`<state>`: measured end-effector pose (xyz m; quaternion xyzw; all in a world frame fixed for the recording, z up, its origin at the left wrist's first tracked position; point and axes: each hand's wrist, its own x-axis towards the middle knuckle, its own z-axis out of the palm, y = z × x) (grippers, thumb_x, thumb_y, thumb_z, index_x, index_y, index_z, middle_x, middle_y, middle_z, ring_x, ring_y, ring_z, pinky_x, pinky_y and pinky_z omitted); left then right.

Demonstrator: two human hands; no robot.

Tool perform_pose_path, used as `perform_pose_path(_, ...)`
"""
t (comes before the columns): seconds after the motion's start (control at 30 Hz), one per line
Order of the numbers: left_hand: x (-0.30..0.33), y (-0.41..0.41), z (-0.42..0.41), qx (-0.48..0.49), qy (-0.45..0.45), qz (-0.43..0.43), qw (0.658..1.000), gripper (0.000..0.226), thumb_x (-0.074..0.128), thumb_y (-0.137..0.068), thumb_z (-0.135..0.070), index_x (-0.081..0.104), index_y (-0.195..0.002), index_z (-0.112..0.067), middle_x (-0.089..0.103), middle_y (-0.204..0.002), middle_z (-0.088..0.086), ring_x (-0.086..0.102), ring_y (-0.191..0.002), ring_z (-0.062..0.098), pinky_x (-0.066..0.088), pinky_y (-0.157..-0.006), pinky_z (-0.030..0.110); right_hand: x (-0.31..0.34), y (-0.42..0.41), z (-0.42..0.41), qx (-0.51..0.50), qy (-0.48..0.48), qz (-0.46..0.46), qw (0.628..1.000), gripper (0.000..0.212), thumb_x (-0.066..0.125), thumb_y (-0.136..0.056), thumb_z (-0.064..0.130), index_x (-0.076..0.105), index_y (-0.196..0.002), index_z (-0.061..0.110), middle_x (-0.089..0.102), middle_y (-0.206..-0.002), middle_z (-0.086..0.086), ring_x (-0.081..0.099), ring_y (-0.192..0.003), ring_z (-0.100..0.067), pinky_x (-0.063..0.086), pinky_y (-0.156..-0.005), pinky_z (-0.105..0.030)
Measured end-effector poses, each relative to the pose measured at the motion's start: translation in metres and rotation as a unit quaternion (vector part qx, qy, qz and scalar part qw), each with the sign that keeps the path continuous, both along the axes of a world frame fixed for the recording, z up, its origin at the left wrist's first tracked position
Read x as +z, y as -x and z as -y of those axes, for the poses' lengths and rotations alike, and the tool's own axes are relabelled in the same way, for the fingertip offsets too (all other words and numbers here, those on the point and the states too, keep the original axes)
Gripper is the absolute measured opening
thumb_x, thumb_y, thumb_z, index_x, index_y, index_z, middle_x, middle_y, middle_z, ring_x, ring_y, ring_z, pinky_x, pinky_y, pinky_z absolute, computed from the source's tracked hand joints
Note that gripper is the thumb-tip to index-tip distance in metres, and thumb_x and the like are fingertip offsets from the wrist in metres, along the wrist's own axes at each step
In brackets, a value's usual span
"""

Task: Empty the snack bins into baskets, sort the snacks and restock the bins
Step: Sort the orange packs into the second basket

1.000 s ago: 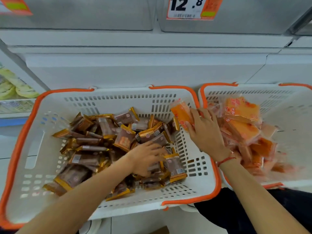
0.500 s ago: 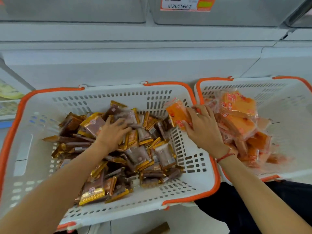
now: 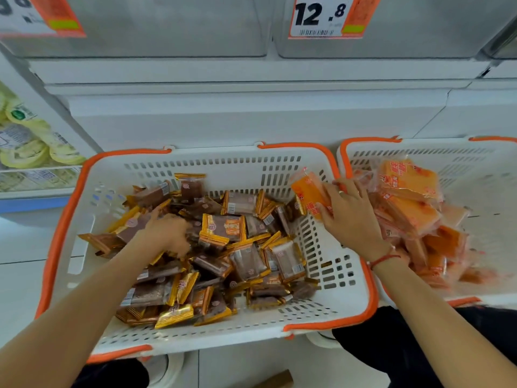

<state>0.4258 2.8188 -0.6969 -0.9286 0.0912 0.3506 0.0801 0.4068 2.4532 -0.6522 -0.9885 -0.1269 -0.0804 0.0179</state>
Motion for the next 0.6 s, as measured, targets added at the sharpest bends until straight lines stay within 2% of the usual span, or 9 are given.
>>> perform_pose_path(0.03,-0.004,-0.002,0.012,0.05,0.04,0.045,0.997,0.044,0.05,-0.089,-0.042,0.057,-0.13,-0.027,0.059,-0.13,0.005,0.048,-0.128,0.026,0.019,-0.117,0.052,0.0,0.0,0.0,0.0,-0.002,0.003,1.0,0.038,0.062,-0.089,0.029,0.059,-0.118,0.004,0.063,-0.109,-0.016,0.044,-0.121,-0.03,0.024,-0.109,-0.044)
perform_pose_path(0.1,-0.016,-0.002,0.046,0.165,0.081,0.103,0.978,0.066,0.03,-0.095,-0.061,0.052,-0.135,-0.013,0.057,-0.133,0.015,0.046,-0.13,0.031,0.019,-0.117,0.048,-0.001,0.0,0.001,0.0,-0.008,0.011,1.0,0.04,0.057,-0.09,0.031,0.059,-0.119,0.005,0.064,-0.107,-0.014,0.043,-0.122,-0.028,0.024,-0.109,-0.044)
perform_pose_path(0.17,-0.031,0.008,0.093,0.29,0.126,0.057,0.947,0.098,0.025,-0.087,-0.079,0.018,-0.154,-0.008,0.025,-0.156,0.023,0.022,-0.144,0.038,0.01,-0.117,0.05,-0.003,0.001,0.003,-0.002,-0.008,0.012,1.0,0.044,0.051,-0.089,0.035,0.059,-0.12,0.005,0.064,-0.107,-0.014,0.042,-0.123,-0.027,0.024,-0.11,-0.044)
perform_pose_path(0.23,-0.042,0.017,0.137,0.337,0.183,0.05,0.922,0.105,0.043,-0.083,-0.077,0.003,-0.155,-0.013,0.005,-0.16,0.023,0.012,-0.145,0.043,0.016,-0.115,0.053,-0.004,0.0,0.003,-0.001,-0.007,0.009,1.0,0.045,0.05,-0.089,0.036,0.058,-0.121,0.005,0.066,-0.105,-0.013,0.04,-0.124,-0.026,0.024,-0.111,-0.045)
perform_pose_path(0.3,-0.049,0.028,0.166,0.271,0.248,0.064,0.928,0.09,0.055,-0.087,-0.062,0.014,-0.154,-0.018,0.005,-0.16,0.019,0.013,-0.143,0.044,0.026,-0.112,0.051,-0.005,-0.002,0.003,-0.002,-0.006,0.013,1.0,0.045,0.051,-0.089,0.035,0.059,-0.121,0.004,0.068,-0.101,-0.013,0.039,-0.124,-0.026,0.025,-0.11,-0.047)
perform_pose_path(0.33,-0.053,0.035,0.175,0.209,0.273,0.052,0.938,0.079,0.055,-0.089,-0.055,0.022,-0.152,-0.022,0.014,-0.158,0.017,0.014,-0.143,0.043,0.028,-0.111,0.05,-0.005,-0.002,0.003,-0.001,-0.006,0.017,1.0,0.045,0.052,-0.088,0.035,0.059,-0.12,0.003,0.069,-0.098,-0.014,0.039,-0.123,-0.026,0.026,-0.109,-0.047)
perform_pose_path(0.4,-0.056,0.046,0.182,0.097,0.282,-0.004,0.955,0.066,0.049,-0.094,-0.052,0.03,-0.149,-0.023,0.042,-0.147,0.015,0.009,-0.145,0.04,0.029,-0.112,0.049,-0.005,-0.002,0.003,0.001,-0.006,0.024,1.0,0.045,0.053,-0.088,0.033,0.059,-0.119,0.002,0.069,-0.093,-0.014,0.038,-0.122,-0.026,0.028,-0.108,-0.048)
perform_pose_path(0.47,-0.055,0.051,0.182,0.058,0.282,-0.075,0.955,0.059,0.039,-0.099,-0.05,0.033,-0.147,-0.017,0.046,-0.144,0.016,0.0,-0.147,0.037,0.027,-0.113,0.05,-0.004,-0.001,0.002,0.005,-0.006,0.024,1.0,0.044,0.054,-0.087,0.032,0.059,-0.118,0.001,0.069,-0.092,-0.015,0.038,-0.121,-0.027,0.031,-0.106,-0.05)
perform_pose_path(0.6,-0.051,0.064,0.188,-0.059,0.311,-0.083,0.945,0.045,0.034,-0.103,-0.036,0.044,-0.143,-0.018,0.041,-0.148,0.009,0.034,-0.137,0.032,0.033,-0.108,0.042,-0.002,-0.001,0.002,0.003,-0.005,0.024,1.0,0.044,0.054,-0.086,0.032,0.059,-0.117,0.001,0.068,-0.097,-0.017,0.036,-0.12,-0.026,0.033,-0.106,-0.052)
